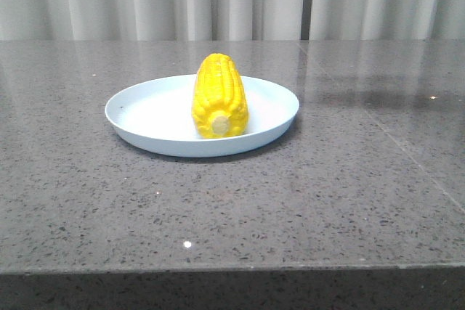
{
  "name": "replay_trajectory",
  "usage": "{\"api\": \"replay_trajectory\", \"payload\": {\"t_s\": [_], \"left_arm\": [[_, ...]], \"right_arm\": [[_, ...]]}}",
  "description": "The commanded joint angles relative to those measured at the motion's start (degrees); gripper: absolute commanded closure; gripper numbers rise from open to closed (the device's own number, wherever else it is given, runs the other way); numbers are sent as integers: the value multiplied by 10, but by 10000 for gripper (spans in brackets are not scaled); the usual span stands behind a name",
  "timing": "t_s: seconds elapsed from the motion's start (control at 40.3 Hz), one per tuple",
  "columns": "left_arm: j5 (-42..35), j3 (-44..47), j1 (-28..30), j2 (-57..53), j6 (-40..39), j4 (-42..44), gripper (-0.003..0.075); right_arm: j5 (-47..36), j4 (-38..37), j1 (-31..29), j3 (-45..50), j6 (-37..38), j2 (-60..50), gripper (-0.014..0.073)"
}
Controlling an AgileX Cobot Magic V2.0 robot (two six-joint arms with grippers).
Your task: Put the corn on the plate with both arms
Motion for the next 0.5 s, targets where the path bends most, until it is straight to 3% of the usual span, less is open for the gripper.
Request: {"api": "replay_trajectory", "payload": {"t_s": [0.0, 0.099, 0.273, 0.472], "left_arm": [[-46, -14, 0, 7, 0, -2, 741], [-46, -14, 0, 7, 0, -2, 741], [-46, -14, 0, 7, 0, -2, 741], [-46, -14, 0, 7, 0, -2, 741]], "right_arm": [[-6, 2, -45, 7, -30, -49, 470], [-4, -17, -87, 37, -32, -71, 704], [-10, -36, -142, 103, -67, -117, 707], [-92, -38, -151, 231, -105, -221, 706]]}}
